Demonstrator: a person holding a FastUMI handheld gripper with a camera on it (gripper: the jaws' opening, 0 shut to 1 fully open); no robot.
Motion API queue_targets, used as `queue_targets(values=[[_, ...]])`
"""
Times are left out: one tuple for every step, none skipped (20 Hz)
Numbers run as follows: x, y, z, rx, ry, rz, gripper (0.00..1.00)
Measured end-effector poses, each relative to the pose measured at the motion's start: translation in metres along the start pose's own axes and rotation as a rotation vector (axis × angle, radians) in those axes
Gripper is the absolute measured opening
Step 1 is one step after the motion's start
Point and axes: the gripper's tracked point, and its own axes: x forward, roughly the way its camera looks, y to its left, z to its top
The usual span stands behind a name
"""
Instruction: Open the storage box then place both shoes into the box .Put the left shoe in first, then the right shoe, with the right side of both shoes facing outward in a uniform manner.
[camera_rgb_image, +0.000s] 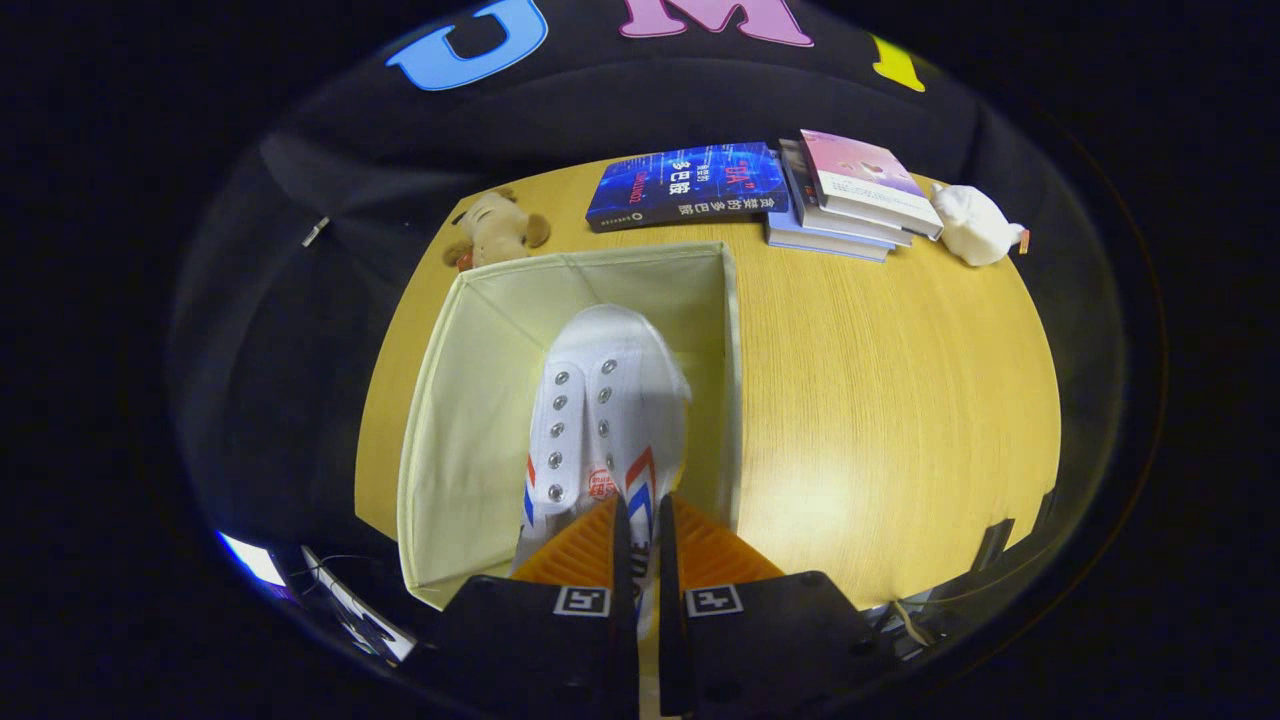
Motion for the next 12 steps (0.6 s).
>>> queue_targets(values=[[-0.002,0.01,0.0,0.005,-0.007,0.031,0.17],[-0.005,0.018,0.004,0.006,-0.028,0.057,0.29],[-0.011,0.02,0.009,-0.002,-0.049,0.067,0.32],[-0.018,0.023,0.013,-0.015,-0.064,0.081,0.44],[-0.024,0.022,0.014,-0.027,-0.079,0.085,0.55],[-0.03,0.021,0.017,-0.035,-0.099,0.09,0.67],[-0.038,0.019,0.019,-0.036,-0.124,0.098,0.71],[-0.047,0.013,0.023,-0.035,-0.151,0.089,0.89],[-0.053,0.007,0.027,-0.034,-0.176,0.083,0.97],[-0.061,-0.001,0.03,-0.035,-0.202,0.068,0.99],[-0.071,-0.008,0.034,-0.036,-0.231,0.052,0.99],[-0.082,-0.017,0.04,-0.039,-0.263,0.034,0.99]])
